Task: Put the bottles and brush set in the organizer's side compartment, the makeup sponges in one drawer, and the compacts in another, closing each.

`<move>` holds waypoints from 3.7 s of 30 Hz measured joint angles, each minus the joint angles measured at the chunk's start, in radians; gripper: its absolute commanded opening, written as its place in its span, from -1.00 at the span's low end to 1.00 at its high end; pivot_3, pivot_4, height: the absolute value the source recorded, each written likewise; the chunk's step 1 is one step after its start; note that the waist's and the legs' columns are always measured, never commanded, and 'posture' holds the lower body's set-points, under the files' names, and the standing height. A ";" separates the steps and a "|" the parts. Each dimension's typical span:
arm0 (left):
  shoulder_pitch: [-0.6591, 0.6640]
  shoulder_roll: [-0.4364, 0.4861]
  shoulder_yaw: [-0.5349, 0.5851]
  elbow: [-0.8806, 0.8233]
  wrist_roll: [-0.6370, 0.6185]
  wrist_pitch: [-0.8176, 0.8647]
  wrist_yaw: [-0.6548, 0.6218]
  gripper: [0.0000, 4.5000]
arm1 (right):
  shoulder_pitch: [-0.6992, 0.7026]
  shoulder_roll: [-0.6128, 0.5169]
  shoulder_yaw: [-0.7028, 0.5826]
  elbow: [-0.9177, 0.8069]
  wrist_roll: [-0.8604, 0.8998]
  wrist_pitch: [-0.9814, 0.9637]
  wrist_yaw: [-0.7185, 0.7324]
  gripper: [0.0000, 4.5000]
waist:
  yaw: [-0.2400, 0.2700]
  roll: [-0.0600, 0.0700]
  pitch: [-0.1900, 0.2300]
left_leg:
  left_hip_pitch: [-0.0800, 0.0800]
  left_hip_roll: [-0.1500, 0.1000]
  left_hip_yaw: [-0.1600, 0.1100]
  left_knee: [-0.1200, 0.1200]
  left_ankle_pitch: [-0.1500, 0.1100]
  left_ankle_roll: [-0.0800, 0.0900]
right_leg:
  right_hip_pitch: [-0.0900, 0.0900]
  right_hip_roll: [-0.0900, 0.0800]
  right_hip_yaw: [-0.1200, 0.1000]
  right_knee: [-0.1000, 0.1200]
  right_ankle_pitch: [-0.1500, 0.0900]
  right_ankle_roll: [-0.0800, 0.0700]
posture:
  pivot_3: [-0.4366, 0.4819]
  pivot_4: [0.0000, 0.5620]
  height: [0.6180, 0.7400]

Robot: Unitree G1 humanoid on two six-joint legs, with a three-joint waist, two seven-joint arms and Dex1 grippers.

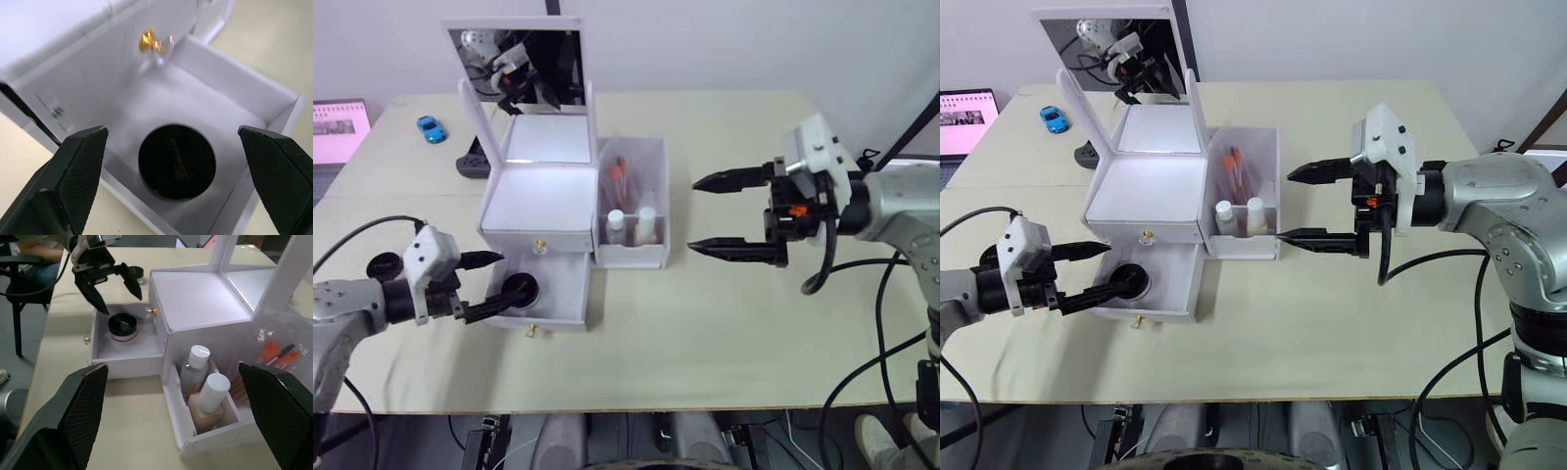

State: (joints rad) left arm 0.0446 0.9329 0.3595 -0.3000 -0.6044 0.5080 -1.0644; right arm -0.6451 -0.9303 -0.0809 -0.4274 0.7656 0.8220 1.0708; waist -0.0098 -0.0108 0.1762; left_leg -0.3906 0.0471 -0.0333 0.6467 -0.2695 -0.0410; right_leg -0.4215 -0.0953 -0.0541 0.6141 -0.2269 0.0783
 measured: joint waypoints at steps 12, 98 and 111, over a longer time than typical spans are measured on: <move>-0.005 0.077 0.306 0.323 -0.008 0.012 0.017 0.98 | 0.138 -0.032 -0.006 0.264 -0.141 -0.213 0.114 1.00 | -0.003 0.000 0.000 | 0.000 0.001 0.002 0.000 0.000 0.000 | -0.001 0.001 0.001 0.000 0.000 0.000 | -0.05 -0.47 0.83; -0.206 -0.083 0.206 0.520 0.143 -0.091 0.324 0.18 | -0.026 0.017 -0.002 0.040 0.067 0.026 0.063 1.00 | 0.021 -0.006 -0.004 | 0.001 0.004 0.004 0.001 0.001 -0.001 | -0.003 0.003 0.002 0.003 0.004 -0.004 | -0.05 -0.47 0.83; -0.129 0.011 0.160 0.031 -0.204 0.131 -0.013 0.18 | -0.028 -0.001 -0.004 0.069 0.130 0.066 0.114 1.00 | 0.019 -0.005 -0.003 | 0.001 0.004 0.004 0.001 0.001 -0.001 | -0.003 0.004 0.003 0.003 0.004 -0.005 | -0.05 -0.47 0.83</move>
State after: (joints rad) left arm -0.0843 0.9435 0.5191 -0.2687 -0.8089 0.6394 -1.0773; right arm -0.6734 -0.9315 -0.0851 -0.3584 0.8961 0.8880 1.1850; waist 0.0092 -0.0159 0.1732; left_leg -0.3895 0.0515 -0.0291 0.6478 -0.2688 -0.0420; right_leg -0.4244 -0.0915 -0.0513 0.6169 -0.2234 0.0736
